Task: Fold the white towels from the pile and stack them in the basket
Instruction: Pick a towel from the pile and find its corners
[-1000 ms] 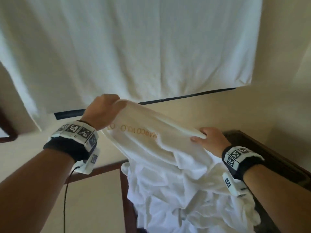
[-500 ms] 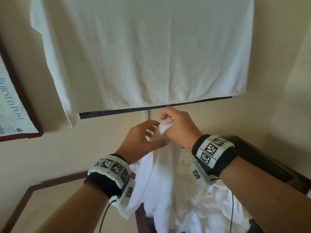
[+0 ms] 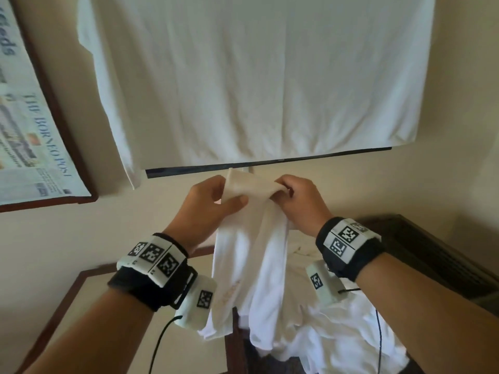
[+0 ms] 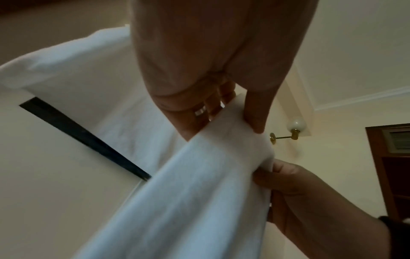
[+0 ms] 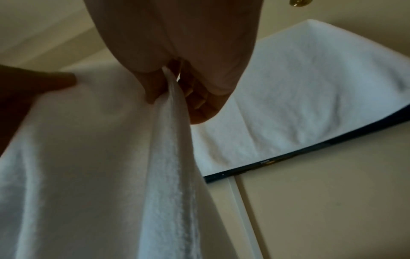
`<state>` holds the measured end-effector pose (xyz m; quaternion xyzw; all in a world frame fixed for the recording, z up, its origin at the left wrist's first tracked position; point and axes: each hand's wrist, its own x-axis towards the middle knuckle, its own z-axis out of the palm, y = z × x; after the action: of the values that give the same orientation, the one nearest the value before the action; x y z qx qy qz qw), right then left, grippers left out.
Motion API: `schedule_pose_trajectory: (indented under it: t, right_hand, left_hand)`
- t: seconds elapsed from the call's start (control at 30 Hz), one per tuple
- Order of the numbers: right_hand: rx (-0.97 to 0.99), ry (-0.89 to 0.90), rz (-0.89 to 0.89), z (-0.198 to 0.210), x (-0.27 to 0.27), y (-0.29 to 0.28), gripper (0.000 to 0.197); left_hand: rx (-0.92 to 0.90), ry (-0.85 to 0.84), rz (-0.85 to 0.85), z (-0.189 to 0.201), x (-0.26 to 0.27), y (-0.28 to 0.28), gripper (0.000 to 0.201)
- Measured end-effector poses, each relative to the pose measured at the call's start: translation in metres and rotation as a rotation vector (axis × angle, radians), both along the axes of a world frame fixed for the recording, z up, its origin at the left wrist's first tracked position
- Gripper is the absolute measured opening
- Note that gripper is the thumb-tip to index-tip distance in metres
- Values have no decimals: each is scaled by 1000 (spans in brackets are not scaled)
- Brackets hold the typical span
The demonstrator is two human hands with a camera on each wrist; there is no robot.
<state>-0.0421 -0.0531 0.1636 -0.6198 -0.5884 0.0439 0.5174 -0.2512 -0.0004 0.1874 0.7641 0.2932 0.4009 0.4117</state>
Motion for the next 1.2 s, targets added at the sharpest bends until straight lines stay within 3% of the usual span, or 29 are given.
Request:
schedule_pose_trajectory:
  t: [0.1,0.2,0.33,0.4,0.47,0.57,0.63,0.7,0.77,0.93,1.07,1.2]
  right_hand:
    - [57,-46,28,1,4,-6,9]
    - [-95,-190,56,-23,5,-9,23]
    - [-316,-370,70,-75,-1,2,42]
    - [-439,-355,69,-96,2,5,36]
    - [-478,-216,41,-101,4,9,26]
    - [-345,54,20,-76,-12,16,22]
    - [-186,127,98,-46,-35,17,13]
    - [-80,27,216,-17,-63,8,9]
    - [6,-124,332,7,-92,-7,9]
    - [351,-221,547,45,-169,-47,5]
    - [416,-227,512,61,-214,-70,5]
    - [333,-147,449,55,-232,-88,19]
  left_hand:
    - [92,-37,92,14,-2,-13,2]
    - [201,-126,193,30,-9,-34,10]
    - [255,-227,202,45,-38,-69,15]
    - [250,-273,213,52,-66,-84,19]
    - [224,-272,226,57,-99,-96,19]
    - [94,-216,217,52,-141,-109,15]
    - [63,-149,254,40,-162,-112,18]
    - [164,-41,322,30,-176,-112,20]
    - [241,54,363,21,-182,-108,38]
    - [169,-69,275,10,-172,-108,38]
    - [35,-73,151,2,-172,-109,26]
    - [55,-187,85,3,-188,-122,30]
